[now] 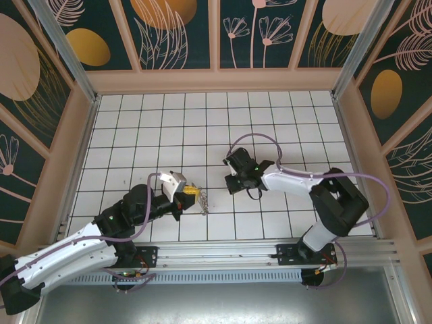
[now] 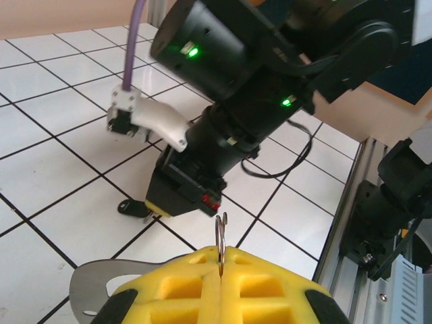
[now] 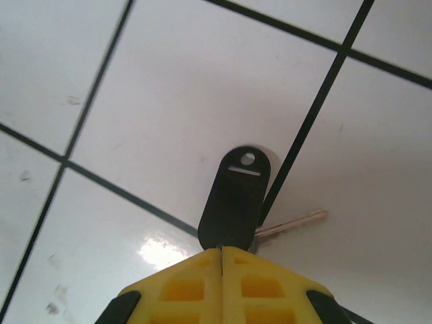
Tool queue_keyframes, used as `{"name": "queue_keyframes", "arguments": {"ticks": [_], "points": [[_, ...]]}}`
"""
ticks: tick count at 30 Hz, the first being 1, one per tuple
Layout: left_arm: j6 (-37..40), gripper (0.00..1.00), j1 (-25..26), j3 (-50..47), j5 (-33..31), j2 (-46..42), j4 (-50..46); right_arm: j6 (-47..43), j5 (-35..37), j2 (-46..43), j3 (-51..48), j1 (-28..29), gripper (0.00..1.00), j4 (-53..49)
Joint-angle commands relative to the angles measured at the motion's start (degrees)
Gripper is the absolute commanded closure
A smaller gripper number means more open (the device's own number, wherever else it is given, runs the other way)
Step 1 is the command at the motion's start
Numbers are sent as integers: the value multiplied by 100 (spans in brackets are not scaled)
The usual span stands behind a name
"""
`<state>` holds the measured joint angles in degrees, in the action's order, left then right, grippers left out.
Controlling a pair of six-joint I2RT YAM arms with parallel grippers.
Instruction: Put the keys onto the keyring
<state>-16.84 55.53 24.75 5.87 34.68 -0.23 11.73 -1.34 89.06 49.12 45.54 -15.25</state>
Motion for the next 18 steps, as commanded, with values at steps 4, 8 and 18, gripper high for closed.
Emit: {"name": "queue_keyframes", "arguments": {"ticks": [4, 8, 18], "points": [[54, 100, 20, 259, -94, 217, 33, -528, -65, -726, -337, 73, 100, 309], [98, 100, 16, 409, -128, 411, -14, -607, -150, -1213, -653, 109, 100, 569], [432, 100, 19, 850, -252, 860, -139, -1080, -561, -2238, -952, 107, 100, 605]]}}
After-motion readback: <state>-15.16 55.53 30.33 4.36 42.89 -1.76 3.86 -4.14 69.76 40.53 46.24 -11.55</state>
